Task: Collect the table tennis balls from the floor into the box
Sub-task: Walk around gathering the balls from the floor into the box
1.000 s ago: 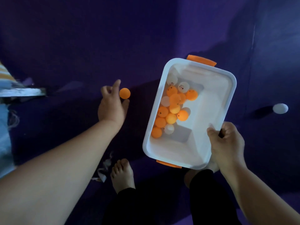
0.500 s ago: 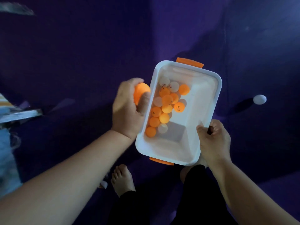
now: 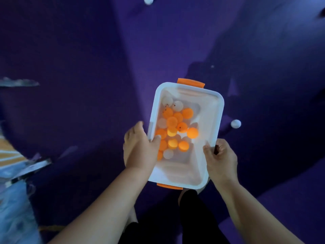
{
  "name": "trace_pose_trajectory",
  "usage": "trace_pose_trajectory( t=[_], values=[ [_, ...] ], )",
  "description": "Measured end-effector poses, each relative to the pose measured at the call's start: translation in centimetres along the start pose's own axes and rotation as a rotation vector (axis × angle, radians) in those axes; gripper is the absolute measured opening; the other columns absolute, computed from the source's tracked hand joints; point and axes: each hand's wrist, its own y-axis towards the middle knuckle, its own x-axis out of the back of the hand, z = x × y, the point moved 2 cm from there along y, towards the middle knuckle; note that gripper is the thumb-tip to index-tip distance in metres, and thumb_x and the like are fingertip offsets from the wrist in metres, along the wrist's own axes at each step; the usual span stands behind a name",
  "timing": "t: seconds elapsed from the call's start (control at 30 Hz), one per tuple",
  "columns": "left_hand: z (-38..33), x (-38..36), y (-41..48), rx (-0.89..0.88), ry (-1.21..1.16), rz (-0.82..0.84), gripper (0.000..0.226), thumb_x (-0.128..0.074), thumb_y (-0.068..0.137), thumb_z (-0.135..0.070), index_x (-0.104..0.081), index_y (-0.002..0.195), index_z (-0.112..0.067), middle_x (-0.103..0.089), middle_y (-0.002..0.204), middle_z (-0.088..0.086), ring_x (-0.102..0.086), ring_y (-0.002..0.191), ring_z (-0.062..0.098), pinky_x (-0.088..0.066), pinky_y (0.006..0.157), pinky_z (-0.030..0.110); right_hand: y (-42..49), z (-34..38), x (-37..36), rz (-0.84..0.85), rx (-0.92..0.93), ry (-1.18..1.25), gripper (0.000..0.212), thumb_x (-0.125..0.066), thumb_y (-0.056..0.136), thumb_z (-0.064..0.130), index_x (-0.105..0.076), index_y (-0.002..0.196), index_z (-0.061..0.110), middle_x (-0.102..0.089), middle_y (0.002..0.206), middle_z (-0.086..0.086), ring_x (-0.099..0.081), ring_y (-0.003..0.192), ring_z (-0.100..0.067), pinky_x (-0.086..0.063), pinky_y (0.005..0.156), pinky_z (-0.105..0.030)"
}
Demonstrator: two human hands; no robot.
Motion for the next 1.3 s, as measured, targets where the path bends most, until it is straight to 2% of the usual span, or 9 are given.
trace_pose_trajectory(
  t=[0.1,0.17,0.33,0.47,0.53,0.7,0.93,1.13,1.3],
  values=[
    [-3.5,-0.5,0.6,0.006,0.066,0.087,0.022,-0.043,0.093,-0.028,-0.047,0.104,-0.008,-0.062,0.102,0.011,-0.055,0.091,0.033,-0.043,0.070,0.038,1.8,0.8,2.6,0.006,0.015,-0.020,0.009,-0.057,0.090,0.028,-0.055,0.083,0.023,-0.059,0.071,0.003,-0.056,0.067,-0.015,-0.049,0.061,-0.033],
    [-5.8,-1.4,1.3,-0.052,0.081,0.075,0.021,-0.038,0.095,-0.024,-0.045,0.106,-0.008,-0.063,0.094,0.014,-0.054,0.082,0.035,-0.038,0.064,0.036,3.5,0.9,3.8,0.018,0.009,-0.015,0.010,-0.057,0.090,0.030,-0.054,0.083,0.023,-0.058,0.071,0.003,-0.055,0.066,-0.014,-0.048,0.060,-0.033],
    [-9.6,-3.9,3.1,-0.156,0.094,0.006,0.013,-0.043,0.096,-0.022,-0.042,0.097,-0.009,-0.062,0.092,0.020,-0.056,0.088,0.043,-0.029,0.064,0.036,8.4,-1.1,5.7,-0.022,-0.005,0.045,0.024,-0.044,0.092,0.042,-0.049,0.076,0.025,-0.056,0.072,0.003,-0.054,0.065,-0.017,-0.046,0.062,-0.038],
    [-11.2,-6.0,5.6,-0.199,0.068,0.006,0.017,-0.045,0.093,-0.021,-0.034,0.085,-0.011,-0.058,0.082,0.020,-0.053,0.080,0.044,-0.030,0.062,0.039,13.5,-4.4,6.8,-0.150,-0.088,-0.146,0.019,-0.045,0.095,0.030,-0.054,0.111,0.027,-0.061,0.103,0.001,-0.058,0.084,-0.020,-0.045,0.068,-0.035],
    [-11.5,-7.2,6.8,-0.209,0.057,0.018,0.017,-0.045,0.092,-0.022,-0.036,0.084,-0.011,-0.061,0.085,0.021,-0.053,0.079,0.044,-0.037,0.064,0.042,16.0,-6.2,6.8,-0.089,-0.117,-0.310,0.041,-0.047,0.093,0.016,-0.044,0.131,0.031,-0.050,0.124,0.002,-0.053,0.086,-0.018,-0.041,0.069,-0.031],
    [-11.2,-9.1,8.5,-0.271,0.005,0.022,0.022,-0.049,0.092,-0.027,-0.051,0.107,-0.011,-0.067,0.094,0.014,-0.059,0.086,0.040,-0.048,0.074,0.045,20.1,-8.8,4.7,0.009,-0.186,-0.522,0.061,-0.050,0.092,0.015,-0.025,0.145,0.032,-0.033,0.138,-0.006,-0.049,0.081,-0.022,-0.039,0.063,-0.032],
    [-11.6,-8.8,10.4,-0.279,-0.019,0.048,0.026,-0.050,0.092,-0.028,-0.052,0.114,-0.015,-0.069,0.097,0.007,-0.061,0.090,0.035,-0.050,0.077,0.041,22.3,-10.4,2.6,0.050,-0.190,-0.518,0.036,-0.044,0.095,0.016,-0.046,0.131,0.017,-0.042,0.128,-0.016,-0.049,0.083,-0.028,-0.044,0.067,-0.036],
    [-13.1,-6.6,9.4,-0.246,0.015,0.052,0.015,-0.051,0.091,-0.025,-0.050,0.101,-0.014,-0.068,0.093,0.008,-0.060,0.085,0.037,-0.046,0.070,0.039,18.0,-4.0,6.0,-0.342,0.000,0.150,0.030,-0.051,0.091,0.040,-0.052,0.117,0.026,-0.057,0.097,0.006,-0.061,0.087,-0.026,-0.055,0.077,-0.043],
    [-15.7,-3.3,6.0,-0.161,-0.053,0.060,0.010,-0.054,0.089,-0.024,-0.049,0.091,-0.015,-0.067,0.086,0.004,-0.060,0.081,0.036,-0.043,0.066,0.035,12.7,4.6,9.7,-0.271,0.376,0.145,0.033,-0.058,0.090,0.023,-0.056,0.121,0.011,-0.051,0.089,0.016,-0.050,0.072,-0.001,-0.045,0.071,-0.005]
  ],
)
